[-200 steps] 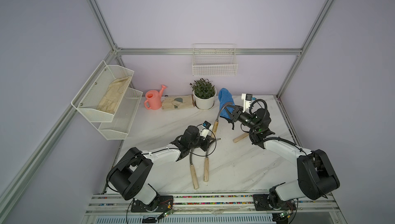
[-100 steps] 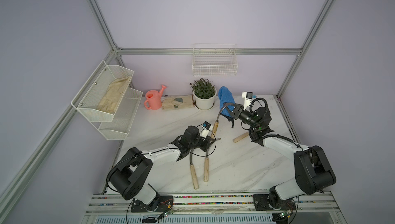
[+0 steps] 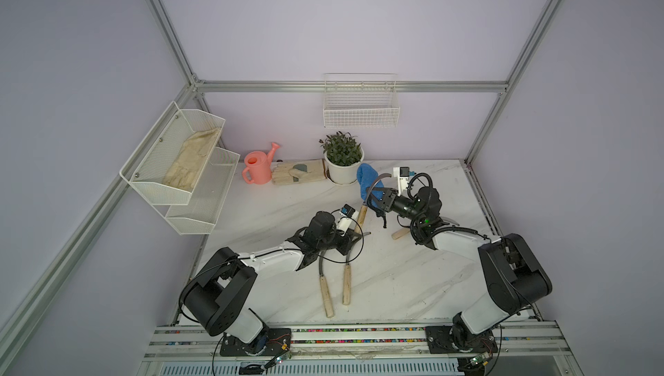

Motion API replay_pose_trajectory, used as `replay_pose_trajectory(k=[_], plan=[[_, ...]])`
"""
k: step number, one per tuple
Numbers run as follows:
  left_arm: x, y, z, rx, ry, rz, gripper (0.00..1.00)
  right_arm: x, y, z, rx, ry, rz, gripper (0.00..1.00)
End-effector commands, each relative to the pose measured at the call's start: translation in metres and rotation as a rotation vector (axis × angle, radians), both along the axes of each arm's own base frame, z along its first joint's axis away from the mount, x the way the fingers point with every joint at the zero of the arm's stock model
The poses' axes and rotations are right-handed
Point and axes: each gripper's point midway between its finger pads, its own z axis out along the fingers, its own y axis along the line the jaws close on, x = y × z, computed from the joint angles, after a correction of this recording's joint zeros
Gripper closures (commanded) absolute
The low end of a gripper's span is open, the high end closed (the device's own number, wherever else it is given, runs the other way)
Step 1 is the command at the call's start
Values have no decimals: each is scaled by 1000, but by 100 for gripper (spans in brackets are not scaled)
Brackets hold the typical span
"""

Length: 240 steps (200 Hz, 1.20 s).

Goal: Wipe small sickles with rags
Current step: Wipe the small sickle.

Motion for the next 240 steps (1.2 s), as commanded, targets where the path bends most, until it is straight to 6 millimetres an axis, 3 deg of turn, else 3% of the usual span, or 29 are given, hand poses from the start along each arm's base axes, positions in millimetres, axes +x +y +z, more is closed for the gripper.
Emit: replay_pose_trajectory(k=[1,34,58,107,158,189,213,240], plan=[[17,-10,28,-38,-76,3,100,-15,-9,78,54,-182,-5,100],[18,-9,27,-31,-76,9,100,-33,-31,122,80,-258,-41,100],[17,-10,28,-35,-75,4,100,-38,-34,123,63,-262,-54,100],[14,-10,29,-46,-67,-5,100,-25,-29,92,49,-206,-52,100],[15,-11,30,-47,-71,-6,100,1,-9,16,24,-64,0,100],[15,-11,30,-46,-71,-4,100,4,6,-2,-6,-39,19,100],[16,-11,30,-44,-73,0,100,1,3,13,-16,-68,3,100],[17,-10,29,-39,-74,6,100,-13,-9,56,-14,-148,-39,100]])
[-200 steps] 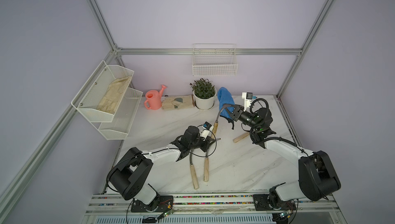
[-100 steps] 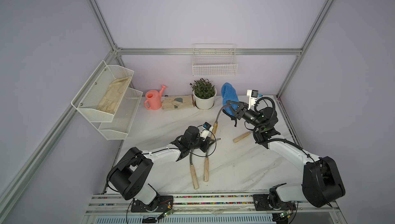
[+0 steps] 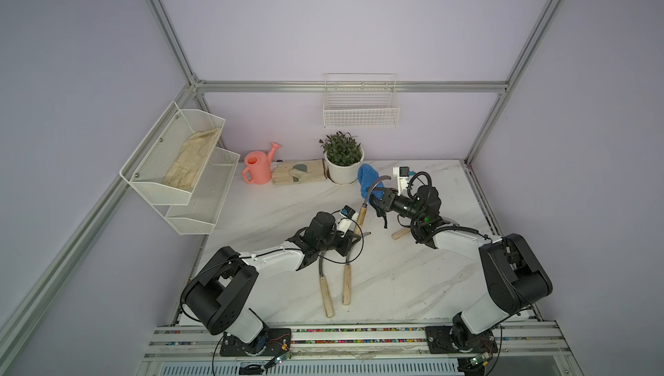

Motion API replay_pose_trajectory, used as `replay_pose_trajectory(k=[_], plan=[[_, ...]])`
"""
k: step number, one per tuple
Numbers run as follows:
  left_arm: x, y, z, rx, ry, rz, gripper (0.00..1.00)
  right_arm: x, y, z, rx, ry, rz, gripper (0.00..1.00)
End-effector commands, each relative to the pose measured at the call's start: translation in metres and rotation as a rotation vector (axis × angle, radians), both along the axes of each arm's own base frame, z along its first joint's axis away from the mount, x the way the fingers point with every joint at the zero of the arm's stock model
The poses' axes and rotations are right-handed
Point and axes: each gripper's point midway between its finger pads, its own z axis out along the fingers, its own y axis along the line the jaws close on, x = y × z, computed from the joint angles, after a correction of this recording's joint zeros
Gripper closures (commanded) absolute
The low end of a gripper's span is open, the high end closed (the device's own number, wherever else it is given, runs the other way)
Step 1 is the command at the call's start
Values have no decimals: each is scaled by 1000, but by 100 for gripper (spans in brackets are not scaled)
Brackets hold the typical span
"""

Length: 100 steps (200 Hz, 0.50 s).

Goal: Wipe small sickles with rags
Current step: Wipe the small sickle.

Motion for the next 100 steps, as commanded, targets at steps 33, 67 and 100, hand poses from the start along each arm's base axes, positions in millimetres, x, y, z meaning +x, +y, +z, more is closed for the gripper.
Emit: replay_pose_trajectory(k=[33,67,100], plan=[[20,-11,35,-57,-88,11,100,-46,-21,127,43,-287,-37,100],[19,-11,36,-59,-91,10,100,-58,-28,139,36,-315,-55,100],[18,-12,38,-63,-92,5,100,-41,-17,112,31,-249,-20,100]])
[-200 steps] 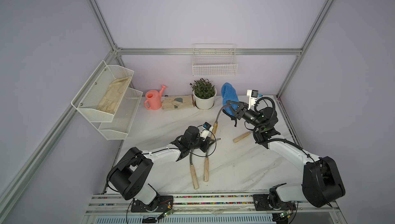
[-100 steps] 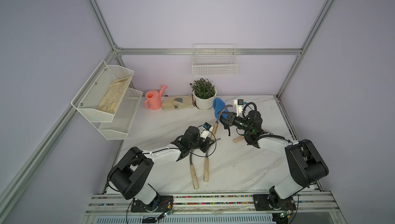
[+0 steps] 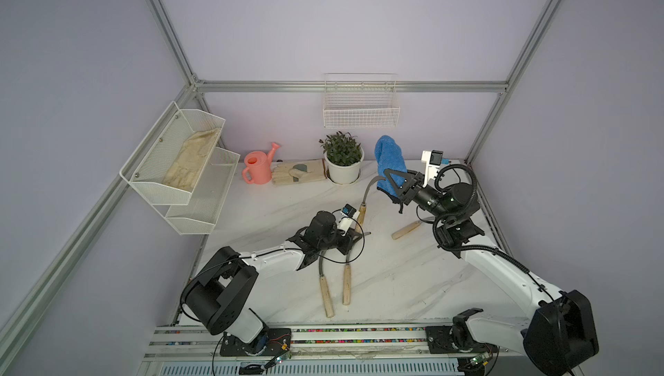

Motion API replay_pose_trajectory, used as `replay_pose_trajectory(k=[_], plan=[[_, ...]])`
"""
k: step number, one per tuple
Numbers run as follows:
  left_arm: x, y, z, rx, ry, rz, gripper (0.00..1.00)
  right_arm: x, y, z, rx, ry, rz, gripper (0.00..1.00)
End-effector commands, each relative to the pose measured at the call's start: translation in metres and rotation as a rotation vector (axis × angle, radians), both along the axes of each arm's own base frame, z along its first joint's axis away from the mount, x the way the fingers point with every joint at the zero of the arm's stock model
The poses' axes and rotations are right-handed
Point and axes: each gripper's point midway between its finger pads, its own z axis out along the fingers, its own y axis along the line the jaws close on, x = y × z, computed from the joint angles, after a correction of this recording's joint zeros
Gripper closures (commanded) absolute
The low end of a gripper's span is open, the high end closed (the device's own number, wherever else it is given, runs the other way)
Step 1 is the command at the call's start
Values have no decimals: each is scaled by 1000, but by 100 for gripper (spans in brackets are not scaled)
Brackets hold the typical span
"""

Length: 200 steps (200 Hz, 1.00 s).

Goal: Wipe small sickles with rags
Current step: Wipe the small sickle.

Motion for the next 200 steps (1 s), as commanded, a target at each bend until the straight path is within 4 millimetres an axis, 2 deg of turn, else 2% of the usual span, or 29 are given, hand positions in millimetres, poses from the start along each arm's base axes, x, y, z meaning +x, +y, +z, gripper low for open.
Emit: replay_pose_trajectory(k=[1,18,25,42,91,111,124,140,179,184,189,200], plan=[[14,-9,29,-43,-64,4,100,14,12,-25,-24,63,36,100],[13,-9,30,-45,-64,2,100,22,17,-39,-26,88,53,100],[13,-9,31,-48,-67,2,100,30,20,-55,-33,122,56,100],[12,-9,31,-49,-69,0,100,36,28,-73,-36,153,78,100],[13,-8,31,-48,-70,5,100,44,60,-127,-95,238,121,100],[13,-8,32,-48,-72,3,100,47,66,-141,-118,259,120,100],[13,-8,31,-47,-72,4,100,47,66,-137,-121,254,117,100],[14,-8,31,-46,-72,6,100,43,63,-121,-120,227,107,100],[15,-8,30,-44,-71,8,100,20,40,-49,-86,103,49,100],[15,-8,30,-43,-70,8,100,20,37,-46,-81,103,46,100],[15,-9,30,-44,-69,6,100,12,32,-29,-63,70,48,100],[15,-8,30,-44,-69,6,100,6,27,-13,-49,45,53,100]])
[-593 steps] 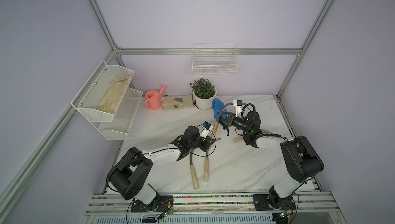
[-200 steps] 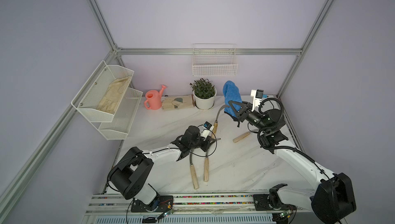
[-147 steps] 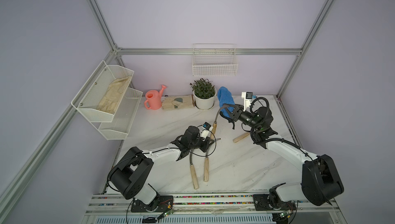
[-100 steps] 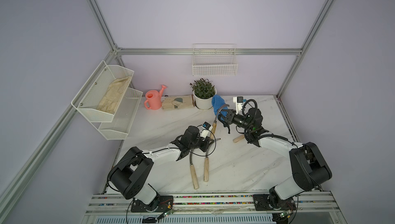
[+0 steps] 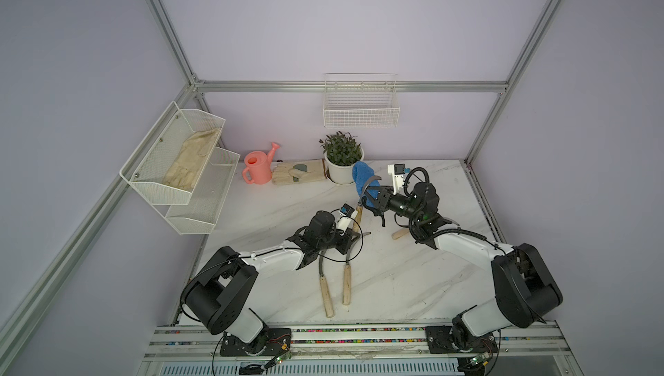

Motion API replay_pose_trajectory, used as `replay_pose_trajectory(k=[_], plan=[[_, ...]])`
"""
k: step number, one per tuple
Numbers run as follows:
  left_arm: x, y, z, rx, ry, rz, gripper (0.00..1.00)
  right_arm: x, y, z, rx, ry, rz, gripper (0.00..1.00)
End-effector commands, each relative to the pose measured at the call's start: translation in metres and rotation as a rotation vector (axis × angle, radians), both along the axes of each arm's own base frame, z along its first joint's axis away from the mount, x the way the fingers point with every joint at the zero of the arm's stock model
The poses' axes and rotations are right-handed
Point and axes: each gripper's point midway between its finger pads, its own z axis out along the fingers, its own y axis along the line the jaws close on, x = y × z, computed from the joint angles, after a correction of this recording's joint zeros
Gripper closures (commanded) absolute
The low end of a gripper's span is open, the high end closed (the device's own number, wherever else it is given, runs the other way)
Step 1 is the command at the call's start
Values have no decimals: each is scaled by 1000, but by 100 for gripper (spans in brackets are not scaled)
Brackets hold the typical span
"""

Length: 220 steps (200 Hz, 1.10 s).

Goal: Wipe small sickles with rags
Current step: Wipe the small sickle.

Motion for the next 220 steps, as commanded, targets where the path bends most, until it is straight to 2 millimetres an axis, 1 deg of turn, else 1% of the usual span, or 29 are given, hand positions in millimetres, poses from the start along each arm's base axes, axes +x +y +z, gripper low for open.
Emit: replay_pose_trajectory(k=[1,9,19,27,38,52,57,60,83,96,111,123,133,145,168,185,188,191,211,220], plan=[[12,-13,34,-60,-77,-17,100,-30,-15,92,77,-207,11,100],[11,-13,34,-62,-78,-18,100,-33,-16,99,73,-221,8,100],[11,-13,35,-63,-79,-19,100,-33,-16,101,71,-221,9,100],[11,-13,35,-63,-79,-18,100,-33,-15,97,71,-214,15,100],[10,-13,35,-64,-77,-20,100,-29,-13,87,67,-195,17,100],[10,-13,36,-67,-81,-19,100,-20,-8,66,56,-153,27,100],[10,-12,36,-66,-80,-18,100,-19,-6,61,57,-146,33,100],[10,-13,36,-66,-80,-19,100,-14,-4,48,47,-118,38,100],[9,-12,37,-68,-83,-18,100,-4,6,4,27,-45,53,100],[9,-12,37,-67,-83,-17,100,-1,10,-19,15,-11,60,100],[10,-11,37,-66,-85,-13,100,0,17,-38,-2,18,71,100],[11,-11,38,-66,-88,-12,100,0,21,-47,-18,30,74,100],[11,-11,37,-63,-86,-10,100,0,22,-49,-29,31,64,100],[11,-10,36,-60,-87,-6,100,1,18,-47,-41,31,37,100],[12,-8,37,-58,-94,5,100,4,0,-38,-68,35,-76,100],[13,-6,37,-55,-104,21,100,5,-26,-29,-88,54,-222,100],[14,-5,37,-53,-105,25,100,5,-30,-32,-95,67,-243,100],[14,-4,37,-53,-108,29,100,3,-36,-23,-87,56,-272,100],[17,-1,37,-41,-114,50,100,-9,-71,-13,-69,87,-431,100],[19,1,36,-31,-118,64,100,-17,-87,-12,-48,121,-494,100]])
